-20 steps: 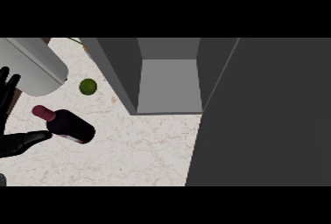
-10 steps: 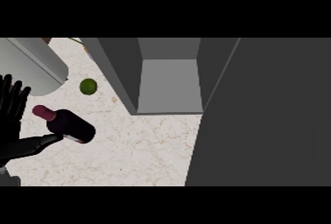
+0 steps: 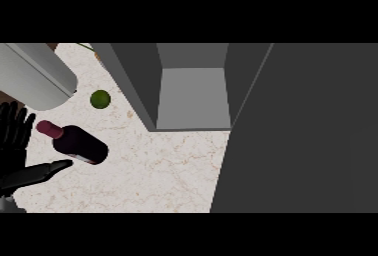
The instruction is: Pick up the wine, place it into the cabinet and close the cabinet
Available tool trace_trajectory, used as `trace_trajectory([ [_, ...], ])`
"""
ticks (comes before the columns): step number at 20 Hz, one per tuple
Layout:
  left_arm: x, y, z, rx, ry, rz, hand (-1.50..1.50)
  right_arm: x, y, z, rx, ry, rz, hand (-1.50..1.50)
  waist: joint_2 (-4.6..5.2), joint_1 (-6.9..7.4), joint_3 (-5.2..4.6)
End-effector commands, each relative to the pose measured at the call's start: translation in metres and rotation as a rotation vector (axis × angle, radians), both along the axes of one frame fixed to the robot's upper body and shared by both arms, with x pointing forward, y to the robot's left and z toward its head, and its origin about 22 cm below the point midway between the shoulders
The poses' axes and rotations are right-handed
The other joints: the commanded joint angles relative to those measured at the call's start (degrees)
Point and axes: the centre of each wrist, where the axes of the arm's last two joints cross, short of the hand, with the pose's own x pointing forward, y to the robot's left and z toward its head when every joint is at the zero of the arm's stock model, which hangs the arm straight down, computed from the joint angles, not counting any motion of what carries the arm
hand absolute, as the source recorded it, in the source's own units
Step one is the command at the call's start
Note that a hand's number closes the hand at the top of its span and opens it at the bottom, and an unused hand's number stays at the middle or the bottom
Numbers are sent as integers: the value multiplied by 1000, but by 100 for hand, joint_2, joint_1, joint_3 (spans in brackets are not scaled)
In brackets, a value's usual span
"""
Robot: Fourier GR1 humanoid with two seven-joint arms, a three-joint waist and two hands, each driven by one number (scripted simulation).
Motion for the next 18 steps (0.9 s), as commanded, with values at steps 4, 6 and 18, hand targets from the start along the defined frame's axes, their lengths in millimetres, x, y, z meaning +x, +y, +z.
trace_trajectory([
  [4,-19,0,-35,-13,36,-17,-150,-37,-16,20,0,-110,-67,-150,-12,13,3],
  [6,1,1,-48,2,50,-5,-150,-27,-6,19,15,-104,-57,-150,9,5,-3],
  [18,6,22,-103,-10,71,37,-150,-26,-12,25,5,-105,-54,-150,23,-25,-4],
])
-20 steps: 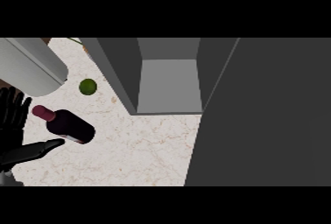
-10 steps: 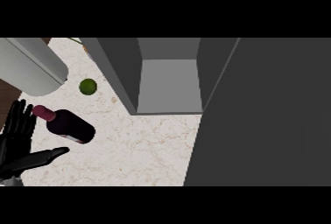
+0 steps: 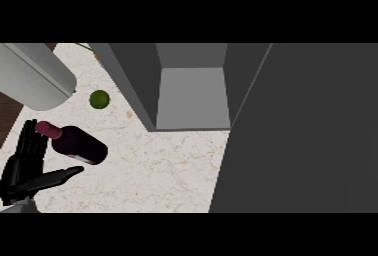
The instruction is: Pick up the wine, place it into the cabinet and close the cabinet
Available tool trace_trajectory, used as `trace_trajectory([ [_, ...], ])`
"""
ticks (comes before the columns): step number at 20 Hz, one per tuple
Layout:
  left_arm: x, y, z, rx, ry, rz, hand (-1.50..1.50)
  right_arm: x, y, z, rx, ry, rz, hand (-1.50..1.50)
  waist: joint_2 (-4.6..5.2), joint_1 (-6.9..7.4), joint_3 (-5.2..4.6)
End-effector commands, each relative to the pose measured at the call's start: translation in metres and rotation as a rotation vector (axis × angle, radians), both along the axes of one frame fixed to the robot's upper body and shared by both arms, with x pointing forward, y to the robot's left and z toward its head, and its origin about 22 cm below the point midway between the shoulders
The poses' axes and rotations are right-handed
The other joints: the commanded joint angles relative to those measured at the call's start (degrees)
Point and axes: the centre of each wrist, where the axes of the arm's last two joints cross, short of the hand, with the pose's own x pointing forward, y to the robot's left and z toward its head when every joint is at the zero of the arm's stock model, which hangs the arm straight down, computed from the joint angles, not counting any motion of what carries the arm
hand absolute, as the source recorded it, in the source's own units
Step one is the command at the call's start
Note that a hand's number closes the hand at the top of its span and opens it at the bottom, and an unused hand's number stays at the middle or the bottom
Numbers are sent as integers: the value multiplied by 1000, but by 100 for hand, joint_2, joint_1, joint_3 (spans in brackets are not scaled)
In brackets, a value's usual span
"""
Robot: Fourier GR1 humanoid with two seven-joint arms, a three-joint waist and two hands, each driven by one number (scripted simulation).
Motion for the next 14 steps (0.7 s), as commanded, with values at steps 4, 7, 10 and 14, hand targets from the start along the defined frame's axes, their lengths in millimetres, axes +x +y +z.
trace_trajectory([
  [4,-1,12,-22,-26,20,-13,-150,-39,-15,13,34,-84,-45,-150,-8,2,6],
  [7,7,9,-38,-68,16,-25,-150,-38,-17,13,8,-86,-20,-150,6,-14,2],
  [10,2,3,-48,-104,36,-51,-150,-38,-15,14,25,-89,-44,-150,-3,-6,-1],
  [14,-5,-3,-61,-157,62,-109,-150,-44,-22,21,10,-102,-27,-150,-14,-43,-5],
])
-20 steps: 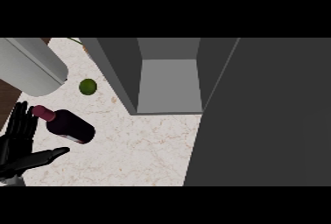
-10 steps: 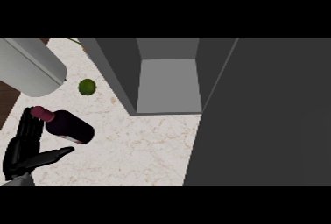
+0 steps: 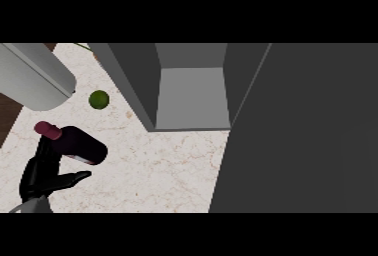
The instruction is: Pick up the wine, place it into the cabinet and close the cabinet
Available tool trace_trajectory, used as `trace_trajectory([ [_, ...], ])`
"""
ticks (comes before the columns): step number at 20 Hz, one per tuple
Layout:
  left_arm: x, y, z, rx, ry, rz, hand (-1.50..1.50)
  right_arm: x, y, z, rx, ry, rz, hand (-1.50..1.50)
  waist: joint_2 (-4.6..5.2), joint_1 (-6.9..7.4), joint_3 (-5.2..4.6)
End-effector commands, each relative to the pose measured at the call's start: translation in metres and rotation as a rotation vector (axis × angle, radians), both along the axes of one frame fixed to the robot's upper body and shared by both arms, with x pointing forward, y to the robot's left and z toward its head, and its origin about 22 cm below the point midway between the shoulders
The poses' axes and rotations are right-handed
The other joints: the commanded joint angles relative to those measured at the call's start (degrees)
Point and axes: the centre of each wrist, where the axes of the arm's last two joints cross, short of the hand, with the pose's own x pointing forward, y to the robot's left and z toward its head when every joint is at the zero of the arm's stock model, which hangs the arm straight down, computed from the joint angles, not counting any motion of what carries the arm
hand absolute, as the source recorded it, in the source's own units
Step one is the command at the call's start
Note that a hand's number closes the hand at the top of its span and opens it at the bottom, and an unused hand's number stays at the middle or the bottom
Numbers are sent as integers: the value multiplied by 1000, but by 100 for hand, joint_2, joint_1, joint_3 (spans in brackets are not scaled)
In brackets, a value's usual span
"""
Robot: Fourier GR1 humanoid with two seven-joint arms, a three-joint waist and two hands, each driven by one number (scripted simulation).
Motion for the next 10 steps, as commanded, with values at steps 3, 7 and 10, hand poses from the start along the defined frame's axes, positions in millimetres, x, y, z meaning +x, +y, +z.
trace_trajectory([
  [3,3,9,-11,-47,-6,-35,-150,-24,-8,16,21,-103,-39,-150,16,25,-2],
  [7,23,-24,-17,-41,-12,-52,-150,-29,-20,21,21,-108,-35,-150,18,14,5],
  [10,10,-16,-26,-22,-30,-37,-150,-42,-22,25,32,-90,-28,-150,2,-39,-4],
])
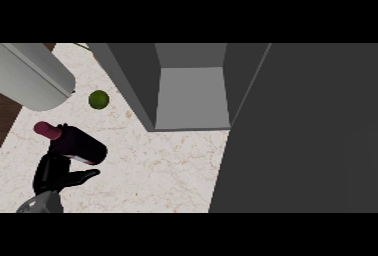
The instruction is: Pick up the wine, place it into the cabinet and close the cabinet
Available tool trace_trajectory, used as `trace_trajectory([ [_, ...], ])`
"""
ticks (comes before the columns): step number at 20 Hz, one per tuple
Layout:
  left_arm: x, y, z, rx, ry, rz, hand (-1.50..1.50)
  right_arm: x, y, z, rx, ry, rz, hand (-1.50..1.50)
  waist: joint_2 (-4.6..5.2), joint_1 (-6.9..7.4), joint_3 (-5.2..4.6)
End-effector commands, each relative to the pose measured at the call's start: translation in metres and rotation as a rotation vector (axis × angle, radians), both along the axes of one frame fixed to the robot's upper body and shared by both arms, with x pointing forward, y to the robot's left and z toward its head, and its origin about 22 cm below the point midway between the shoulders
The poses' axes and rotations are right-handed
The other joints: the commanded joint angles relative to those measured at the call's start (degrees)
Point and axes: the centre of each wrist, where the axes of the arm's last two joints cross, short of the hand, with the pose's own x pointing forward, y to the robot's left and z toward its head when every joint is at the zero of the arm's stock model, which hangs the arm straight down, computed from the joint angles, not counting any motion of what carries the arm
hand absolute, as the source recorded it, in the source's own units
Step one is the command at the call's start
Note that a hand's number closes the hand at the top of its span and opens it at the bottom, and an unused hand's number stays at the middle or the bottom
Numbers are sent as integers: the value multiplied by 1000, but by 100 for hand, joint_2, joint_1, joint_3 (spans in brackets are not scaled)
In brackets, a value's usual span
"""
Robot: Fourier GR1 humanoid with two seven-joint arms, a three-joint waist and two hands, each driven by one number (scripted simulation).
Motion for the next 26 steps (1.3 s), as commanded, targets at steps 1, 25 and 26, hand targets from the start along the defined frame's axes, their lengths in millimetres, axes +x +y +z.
trace_trajectory([
  [1,6,-10,-10,-1,-22,13,-150,-18,-4,8,31,-103,-42,-150,19,13,0],
  [25,5,-61,-18,29,-147,-304,150,-32,-20,14,23,-83,-27,-150,-48,69,16],
  [26,2,-71,-23,31,-147,-314,150,-32,-20,20,22,-88,-36,-150,-52,58,6],
])
